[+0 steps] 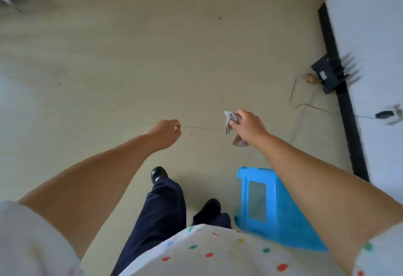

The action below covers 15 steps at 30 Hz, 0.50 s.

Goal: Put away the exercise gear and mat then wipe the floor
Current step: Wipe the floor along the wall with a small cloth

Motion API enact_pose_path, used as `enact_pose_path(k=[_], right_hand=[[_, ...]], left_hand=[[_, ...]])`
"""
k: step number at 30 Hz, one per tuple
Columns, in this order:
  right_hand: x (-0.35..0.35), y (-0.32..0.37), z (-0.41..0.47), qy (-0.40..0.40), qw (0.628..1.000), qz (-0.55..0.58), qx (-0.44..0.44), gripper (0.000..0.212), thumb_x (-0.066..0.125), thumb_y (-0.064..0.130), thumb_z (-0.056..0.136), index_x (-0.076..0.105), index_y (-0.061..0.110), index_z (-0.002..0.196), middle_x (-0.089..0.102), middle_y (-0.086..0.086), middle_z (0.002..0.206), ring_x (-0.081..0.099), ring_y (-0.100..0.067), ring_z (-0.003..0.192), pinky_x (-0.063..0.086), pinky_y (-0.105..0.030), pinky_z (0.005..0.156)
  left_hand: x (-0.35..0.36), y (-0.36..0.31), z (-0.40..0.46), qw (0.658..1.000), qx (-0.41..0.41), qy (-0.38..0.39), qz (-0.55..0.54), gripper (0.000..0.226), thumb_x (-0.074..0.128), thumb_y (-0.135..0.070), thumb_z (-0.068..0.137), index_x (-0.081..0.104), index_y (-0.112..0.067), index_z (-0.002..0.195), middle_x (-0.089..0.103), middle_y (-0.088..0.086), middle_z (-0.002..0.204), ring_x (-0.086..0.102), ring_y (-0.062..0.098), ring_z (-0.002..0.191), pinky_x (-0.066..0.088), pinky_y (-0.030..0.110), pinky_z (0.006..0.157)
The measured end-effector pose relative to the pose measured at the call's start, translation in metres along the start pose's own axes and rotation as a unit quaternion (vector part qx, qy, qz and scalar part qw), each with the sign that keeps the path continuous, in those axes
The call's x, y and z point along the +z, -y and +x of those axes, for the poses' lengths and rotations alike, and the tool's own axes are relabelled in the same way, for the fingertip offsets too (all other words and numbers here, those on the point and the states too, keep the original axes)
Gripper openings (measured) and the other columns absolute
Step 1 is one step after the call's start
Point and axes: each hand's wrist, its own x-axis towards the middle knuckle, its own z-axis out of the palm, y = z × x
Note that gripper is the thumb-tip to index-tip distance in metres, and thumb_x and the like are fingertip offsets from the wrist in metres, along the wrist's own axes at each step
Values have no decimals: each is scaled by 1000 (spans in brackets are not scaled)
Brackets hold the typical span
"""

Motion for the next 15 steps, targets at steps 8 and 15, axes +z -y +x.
enact_pose_path(k=[8, 15], right_hand=[[89, 170, 22, 120, 976, -95, -155, 17, 53, 26, 90, 58, 12, 98, 62, -9, 108, 58, -28, 97, 41, -30, 70], [196, 322, 16, 190, 936, -173, -242, 4, 50, 22, 87, 52, 18, 87, 56, -9, 110, 57, -27, 98, 42, -30, 72]], left_hand=[[-37, 153, -77, 980, -144, -128, -52, 32, 36, -27, 97, 56, -20, 121, 59, 3, 122, 60, 26, 103, 49, 31, 79], [-66, 308, -148, 952, -234, -198, 10, 35, 33, -29, 99, 51, -16, 125, 55, 6, 123, 50, 27, 117, 39, 35, 93]])
